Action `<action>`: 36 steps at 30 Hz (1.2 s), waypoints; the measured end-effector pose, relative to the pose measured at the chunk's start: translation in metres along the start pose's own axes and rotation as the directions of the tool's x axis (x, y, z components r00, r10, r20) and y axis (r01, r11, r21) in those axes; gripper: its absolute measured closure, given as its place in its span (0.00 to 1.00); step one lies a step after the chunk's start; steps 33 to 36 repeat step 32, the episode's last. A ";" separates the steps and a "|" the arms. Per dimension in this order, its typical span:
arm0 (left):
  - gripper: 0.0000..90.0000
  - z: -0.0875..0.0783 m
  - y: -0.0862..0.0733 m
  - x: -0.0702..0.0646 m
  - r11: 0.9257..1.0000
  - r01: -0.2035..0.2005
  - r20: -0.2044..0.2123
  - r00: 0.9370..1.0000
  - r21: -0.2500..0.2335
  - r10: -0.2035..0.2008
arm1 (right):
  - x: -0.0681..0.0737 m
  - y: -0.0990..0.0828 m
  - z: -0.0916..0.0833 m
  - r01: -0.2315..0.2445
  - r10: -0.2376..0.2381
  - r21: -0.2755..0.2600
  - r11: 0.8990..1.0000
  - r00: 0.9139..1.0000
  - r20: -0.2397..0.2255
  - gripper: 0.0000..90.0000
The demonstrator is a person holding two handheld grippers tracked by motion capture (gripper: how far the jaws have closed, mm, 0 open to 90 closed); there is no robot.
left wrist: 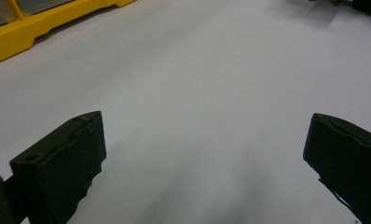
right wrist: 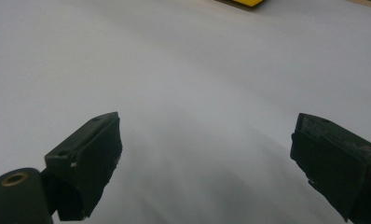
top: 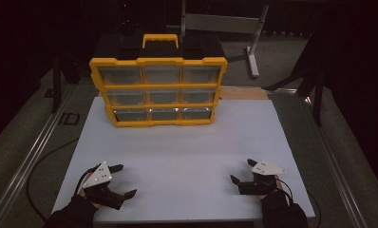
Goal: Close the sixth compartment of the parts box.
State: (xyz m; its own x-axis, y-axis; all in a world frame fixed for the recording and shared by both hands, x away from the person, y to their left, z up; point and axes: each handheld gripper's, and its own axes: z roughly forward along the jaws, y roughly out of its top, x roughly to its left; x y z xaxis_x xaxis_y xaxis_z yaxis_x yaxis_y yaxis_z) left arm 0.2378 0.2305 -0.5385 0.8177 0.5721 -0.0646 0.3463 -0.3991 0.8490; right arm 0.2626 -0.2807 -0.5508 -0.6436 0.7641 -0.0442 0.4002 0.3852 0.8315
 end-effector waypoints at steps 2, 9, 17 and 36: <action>0.00 0.000 0.000 0.000 1.000 0.000 -0.003 1.000 -0.002 0.000 | -0.001 0.000 0.000 -0.007 0.007 -0.002 1.000 1.000 -0.006 0.10; 0.00 0.000 0.000 0.000 1.000 0.005 -0.001 1.000 -0.004 -0.005 | -0.001 0.001 0.001 -0.020 0.020 -0.005 1.000 1.000 -0.005 0.10; 0.00 0.000 0.000 0.000 1.000 0.007 -0.001 1.000 -0.006 -0.007 | 0.000 0.003 -0.001 -0.015 0.015 -0.010 1.000 1.000 -0.009 0.10; 0.00 -0.001 0.000 0.001 1.000 0.006 -0.001 1.000 -0.007 -0.006 | -0.001 0.005 -0.002 -0.037 0.037 -0.010 0.999 0.999 -0.003 0.10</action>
